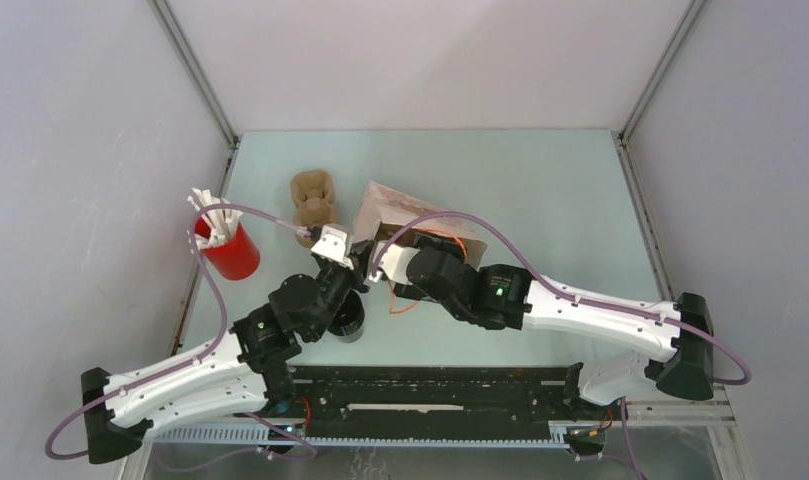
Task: Pack the takeout coffee
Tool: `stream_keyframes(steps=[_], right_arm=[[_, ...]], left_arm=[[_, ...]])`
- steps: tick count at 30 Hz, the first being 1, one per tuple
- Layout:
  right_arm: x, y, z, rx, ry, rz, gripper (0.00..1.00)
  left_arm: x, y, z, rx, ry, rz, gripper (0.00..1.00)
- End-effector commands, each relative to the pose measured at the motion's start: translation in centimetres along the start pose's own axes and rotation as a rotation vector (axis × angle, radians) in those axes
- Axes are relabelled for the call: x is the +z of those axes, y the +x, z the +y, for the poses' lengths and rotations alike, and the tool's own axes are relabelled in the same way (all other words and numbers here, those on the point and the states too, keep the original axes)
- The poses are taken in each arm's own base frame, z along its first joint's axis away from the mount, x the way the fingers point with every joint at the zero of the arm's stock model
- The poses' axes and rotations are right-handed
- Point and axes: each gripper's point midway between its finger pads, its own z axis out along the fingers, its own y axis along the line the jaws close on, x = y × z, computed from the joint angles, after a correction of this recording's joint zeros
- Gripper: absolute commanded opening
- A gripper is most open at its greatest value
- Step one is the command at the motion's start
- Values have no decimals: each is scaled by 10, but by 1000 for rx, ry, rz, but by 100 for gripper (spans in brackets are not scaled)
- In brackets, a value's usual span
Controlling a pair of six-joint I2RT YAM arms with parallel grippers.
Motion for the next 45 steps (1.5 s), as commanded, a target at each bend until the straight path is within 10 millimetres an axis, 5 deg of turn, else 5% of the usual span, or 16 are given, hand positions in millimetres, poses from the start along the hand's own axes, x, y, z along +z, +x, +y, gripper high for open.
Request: stream_keyframes(steps=[1, 10, 21, 28, 45], right_arm=[[2, -26, -11, 18, 29, -94, 33], [3, -12, 23, 3, -85, -35, 34], [6, 20, 1, -126, -27, 41, 34], [12, 17, -15, -229, 34, -10, 33], [51, 13, -33, -388, -4, -66, 30]], left_arm=[[0, 1, -1, -66, -10, -29, 0], [0, 26, -3, -151, -13, 6, 0], [15, 50, -12, -144, -23, 29, 0], [3, 34, -2, -183, -40, 15, 0], [-2, 67, 2, -201, -43, 52, 0]])
